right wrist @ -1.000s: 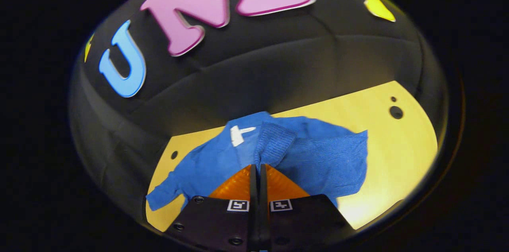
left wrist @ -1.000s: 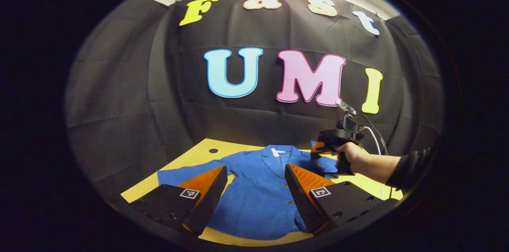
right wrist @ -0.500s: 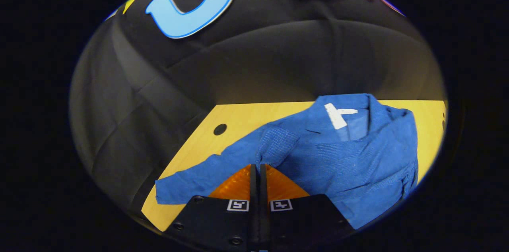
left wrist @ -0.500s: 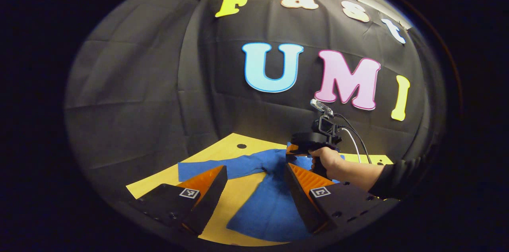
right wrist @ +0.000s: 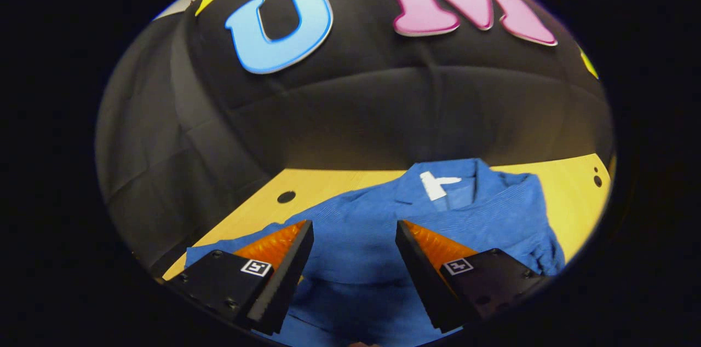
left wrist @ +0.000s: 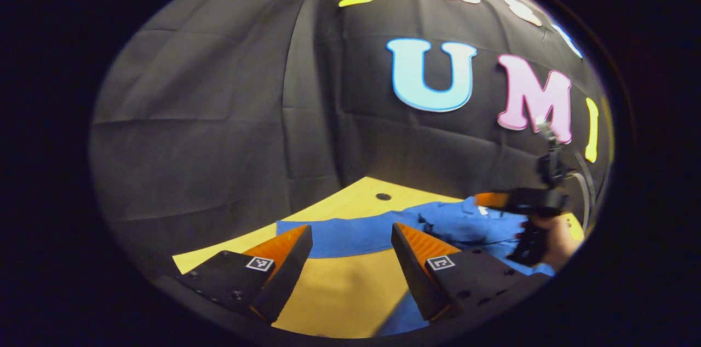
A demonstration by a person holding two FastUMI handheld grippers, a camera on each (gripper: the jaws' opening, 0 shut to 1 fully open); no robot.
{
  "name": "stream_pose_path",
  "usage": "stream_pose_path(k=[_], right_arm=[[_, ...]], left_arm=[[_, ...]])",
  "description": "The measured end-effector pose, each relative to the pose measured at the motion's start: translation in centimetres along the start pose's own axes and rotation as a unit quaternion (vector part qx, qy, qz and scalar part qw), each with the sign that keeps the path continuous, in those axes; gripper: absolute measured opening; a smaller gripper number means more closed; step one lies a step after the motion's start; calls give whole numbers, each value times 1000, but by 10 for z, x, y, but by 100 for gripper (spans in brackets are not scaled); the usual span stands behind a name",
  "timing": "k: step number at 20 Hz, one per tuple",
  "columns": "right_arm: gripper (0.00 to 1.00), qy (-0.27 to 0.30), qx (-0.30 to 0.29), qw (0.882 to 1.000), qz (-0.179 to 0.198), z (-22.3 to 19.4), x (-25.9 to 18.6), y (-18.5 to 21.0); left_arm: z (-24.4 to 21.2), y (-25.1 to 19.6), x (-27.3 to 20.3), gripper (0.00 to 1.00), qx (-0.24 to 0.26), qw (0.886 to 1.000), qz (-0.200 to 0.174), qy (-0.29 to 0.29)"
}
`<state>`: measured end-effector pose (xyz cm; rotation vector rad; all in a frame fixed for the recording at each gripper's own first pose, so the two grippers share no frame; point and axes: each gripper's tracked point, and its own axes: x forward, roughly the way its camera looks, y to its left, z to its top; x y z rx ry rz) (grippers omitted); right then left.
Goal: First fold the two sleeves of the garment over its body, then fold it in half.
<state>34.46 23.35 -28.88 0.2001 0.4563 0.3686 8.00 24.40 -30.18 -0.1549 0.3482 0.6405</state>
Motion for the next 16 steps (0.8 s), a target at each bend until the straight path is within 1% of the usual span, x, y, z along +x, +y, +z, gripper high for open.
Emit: stream_pose_path(k=[2,3,4,5,6,7,9,11,12,14,15,16], right_arm=[[98,-37,-30,999,-17,15,-40,-34],[98,-71,-52,996,-29,30,-61,-49],[98,-100,-72,992,-36,42,-84,-62],[98,-128,-82,987,-42,53,-107,-75],[98,-149,-89,984,-42,60,-133,-84],[97,-157,-96,982,-46,51,-153,-102],[98,-163,-127,977,-55,45,-193,-121],[97,-161,-150,973,-64,31,-229,-133],[97,-159,-162,972,-66,22,-243,-136],[97,-143,-190,968,-74,6,-261,-143],[96,-127,-201,968,-76,-5,-264,-145],[96,-113,-206,969,-79,-15,-267,-148]], left_arm=[[-14,24,35,83,6,1000,19,21],[-26,33,55,84,5,998,31,46],[-43,43,69,83,8,995,38,89],[-59,51,76,83,11,989,47,141],[-66,58,89,85,20,985,56,163],[-70,56,95,86,25,983,52,177],[-72,56,118,86,39,982,44,182],[-97,66,135,85,47,971,44,229],[-108,65,144,85,44,966,38,251],[-124,71,152,86,47,956,32,286],[-121,71,150,86,36,958,25,285],[-122,66,161,86,32,960,17,277]])
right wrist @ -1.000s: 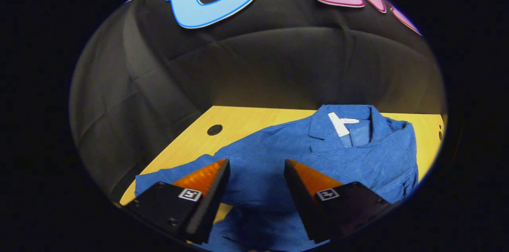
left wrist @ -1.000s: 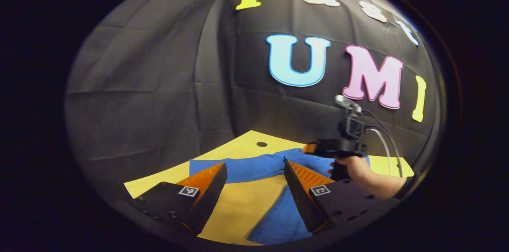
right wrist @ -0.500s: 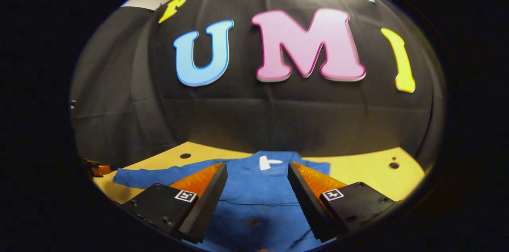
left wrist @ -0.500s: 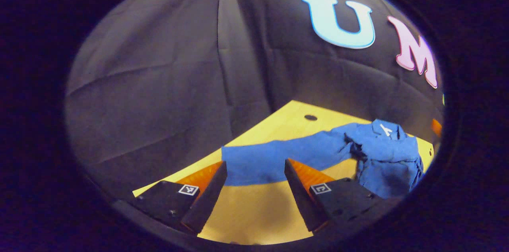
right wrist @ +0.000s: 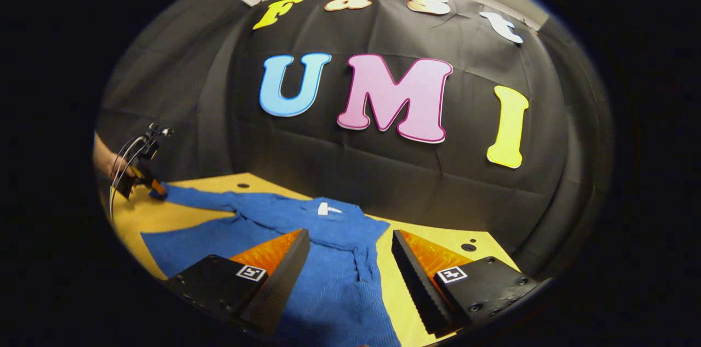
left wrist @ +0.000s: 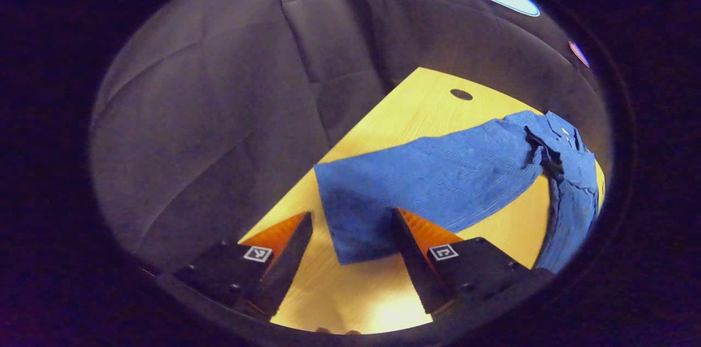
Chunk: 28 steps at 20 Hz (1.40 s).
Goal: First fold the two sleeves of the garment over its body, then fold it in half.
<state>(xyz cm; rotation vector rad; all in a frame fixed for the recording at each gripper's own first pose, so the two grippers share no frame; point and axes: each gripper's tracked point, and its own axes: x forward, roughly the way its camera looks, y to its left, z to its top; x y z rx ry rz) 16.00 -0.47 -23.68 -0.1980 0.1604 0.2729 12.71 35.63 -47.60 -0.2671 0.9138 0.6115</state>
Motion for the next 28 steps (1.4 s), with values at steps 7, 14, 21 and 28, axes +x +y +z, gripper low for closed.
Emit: stream_pose_path(k=[7,14,21,28], right_arm=[[97,49,103,993,-19,-22,-5,1],[97,31,62,995,-66,-17,24,-49],[97,71,75,990,-91,-50,14,-66],[97,109,82,987,-89,-79,7,-77]], left_arm=[[-7,-30,-5,31,7,998,-34,55],[3,-51,-3,0,-14,999,-42,12],[91,-99,-86,0,-40,988,-100,-115],[135,-299,-142,0,-46,943,-278,-180]])
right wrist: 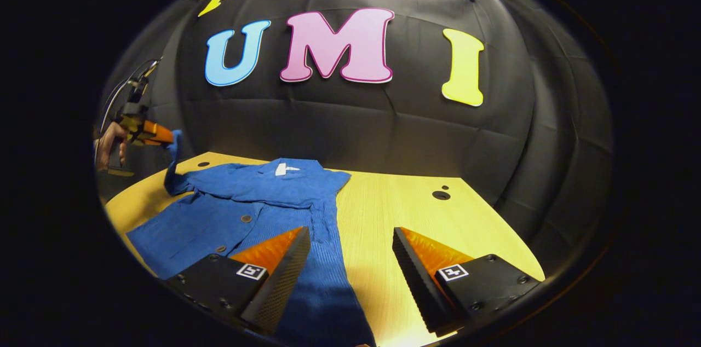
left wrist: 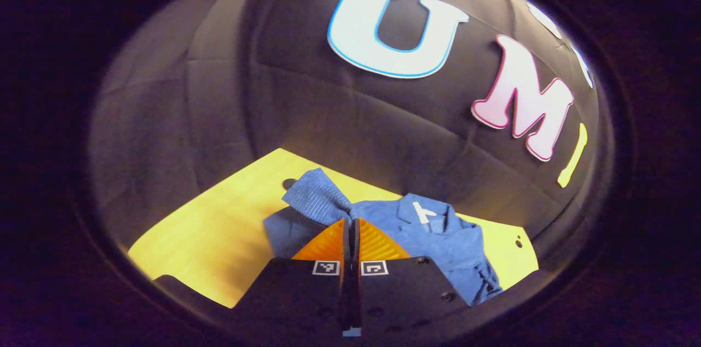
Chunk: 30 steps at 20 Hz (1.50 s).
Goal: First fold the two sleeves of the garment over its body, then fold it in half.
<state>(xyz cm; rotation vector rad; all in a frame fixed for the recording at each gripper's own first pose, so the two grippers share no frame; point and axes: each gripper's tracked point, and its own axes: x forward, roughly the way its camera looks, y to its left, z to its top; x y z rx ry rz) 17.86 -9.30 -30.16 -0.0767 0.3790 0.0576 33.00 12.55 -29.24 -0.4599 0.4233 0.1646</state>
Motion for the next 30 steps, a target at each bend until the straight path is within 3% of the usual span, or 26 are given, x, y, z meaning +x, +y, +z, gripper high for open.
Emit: stream_pose_path(k=[3,7,10,12,13,14,15,16,21,23,27,28,29,30], right_arm=[[97,37,1,999,-5,-21,-1,-18],[97,56,32,998,-25,-37,-9,-38],[97,69,43,996,-36,-49,-19,-47],[97,78,49,995,-37,-54,-20,-50],[97,79,52,995,-35,-55,-23,-47],[98,81,52,995,-33,-56,-24,-46],[97,85,53,994,-32,-59,-26,-44],[97,91,56,994,-28,-61,-27,-42],[97,134,84,987,-4,-85,-34,-20],[98,158,96,983,2,-97,-42,-13],[98,199,112,974,7,-119,-58,-3],[89,208,115,971,11,-123,-61,1],[98,217,115,969,13,-127,-65,6],[99,225,111,968,13,-130,-67,8]], left_arm=[[-19,-108,24,0,-20,996,-85,-1],[-64,-219,54,0,-29,984,-173,26],[-104,-267,76,0,-18,982,-187,33],[-119,-265,69,2,-15,978,-204,43],[-126,-268,66,25,-14,977,-209,50],[-131,-272,64,36,-9,977,-208,57],[-137,-258,60,65,8,979,-193,64],[-140,-246,58,83,27,981,-178,73],[-160,-155,5,85,89,986,-112,90],[-171,-88,-33,85,127,984,-49,119],[-190,32,-127,85,163,968,60,183],[-198,55,-148,85,163,962,84,202],[-206,74,-168,85,154,957,106,223],[-217,87,-189,85,143,950,125,248]])
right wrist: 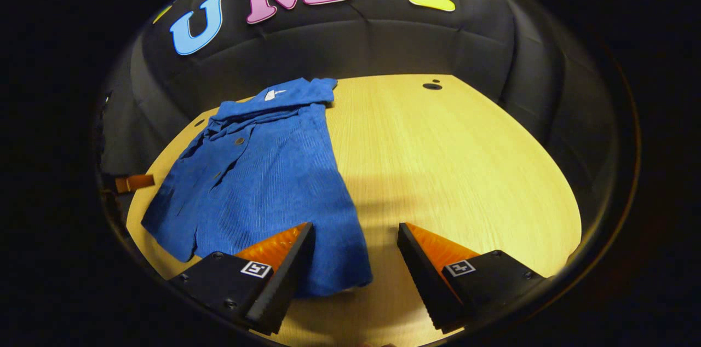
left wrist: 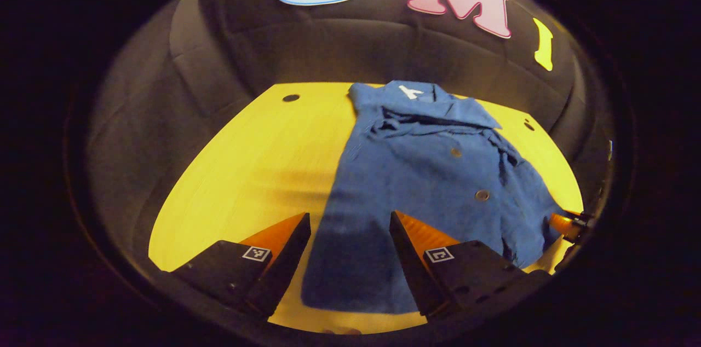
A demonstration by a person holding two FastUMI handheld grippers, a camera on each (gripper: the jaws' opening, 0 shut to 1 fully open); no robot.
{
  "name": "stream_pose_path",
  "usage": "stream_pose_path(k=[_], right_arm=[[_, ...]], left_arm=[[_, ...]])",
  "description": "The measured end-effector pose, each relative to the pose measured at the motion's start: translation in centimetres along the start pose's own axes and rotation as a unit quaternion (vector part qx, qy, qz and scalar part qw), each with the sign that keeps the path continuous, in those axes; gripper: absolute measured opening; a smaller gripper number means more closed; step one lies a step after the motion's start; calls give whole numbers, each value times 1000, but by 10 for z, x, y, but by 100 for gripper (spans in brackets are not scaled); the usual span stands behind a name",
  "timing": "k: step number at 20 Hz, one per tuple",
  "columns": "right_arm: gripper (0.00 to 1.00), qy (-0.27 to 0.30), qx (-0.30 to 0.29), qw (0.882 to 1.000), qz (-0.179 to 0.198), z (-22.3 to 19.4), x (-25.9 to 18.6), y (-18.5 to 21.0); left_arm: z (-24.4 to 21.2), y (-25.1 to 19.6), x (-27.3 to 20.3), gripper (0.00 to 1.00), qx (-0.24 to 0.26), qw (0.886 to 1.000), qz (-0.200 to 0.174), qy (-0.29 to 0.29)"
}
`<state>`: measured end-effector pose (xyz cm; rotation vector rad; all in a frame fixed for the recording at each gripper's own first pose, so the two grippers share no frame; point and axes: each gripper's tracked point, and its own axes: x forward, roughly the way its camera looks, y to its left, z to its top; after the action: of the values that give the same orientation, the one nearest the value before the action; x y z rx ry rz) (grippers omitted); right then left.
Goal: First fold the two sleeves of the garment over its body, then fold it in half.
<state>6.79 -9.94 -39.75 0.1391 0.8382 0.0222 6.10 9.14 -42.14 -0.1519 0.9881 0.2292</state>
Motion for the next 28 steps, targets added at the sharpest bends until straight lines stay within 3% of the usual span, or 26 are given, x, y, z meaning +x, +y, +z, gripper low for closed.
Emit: stream_pose_path(k=[3,8,9,10,12,13,14,15,17,19,20,24,26,27,28], right_arm=[[99,5,-10,1000,-2,-1,1,6],[99,15,-47,998,-26,-8,1,9],[91,13,-38,999,-30,-8,0,9],[99,15,-35,999,-33,-7,0,9],[96,19,-31,999,-30,-8,1,13],[90,20,-35,999,-23,-8,2,17],[77,20,-37,999,-16,-7,2,21],[56,22,-31,999,-11,-9,3,23],[12,18,-30,999,-3,-8,3,30],[17,17,-39,999,27,-8,4,38],[7,21,-27,999,35,-8,5,39],[5,17,23,999,45,1,12,37],[5,12,7,999,39,2,12,38],[5,13,-7,999,36,1,12,38],[5,12,-19,999,34,2,12,38]], left_arm=[[-33,24,-4,85,-22,999,26,42],[-47,10,0,85,-22,998,14,59],[-49,6,4,88,-27,998,13,64],[-45,1,6,82,-32,998,10,57],[-48,-5,5,66,-25,998,7,60],[-46,-10,4,53,-23,998,3,60],[-47,-17,7,51,-25,998,-6,59],[-43,-25,8,28,-33,998,-18,51],[-40,-41,11,5,-51,997,-47,36],[-41,-67,10,7,-58,993,-95,35],[-41,-73,9,7,-56,992,-107,34],[-34,-86,17,7,-23,994,-103,28],[-33,-82,19,7,-33,995,-87,24],[-32,-82,19,0,-42,995,-88,26],[-30,-82,20,0,-48,994,-91,25]])
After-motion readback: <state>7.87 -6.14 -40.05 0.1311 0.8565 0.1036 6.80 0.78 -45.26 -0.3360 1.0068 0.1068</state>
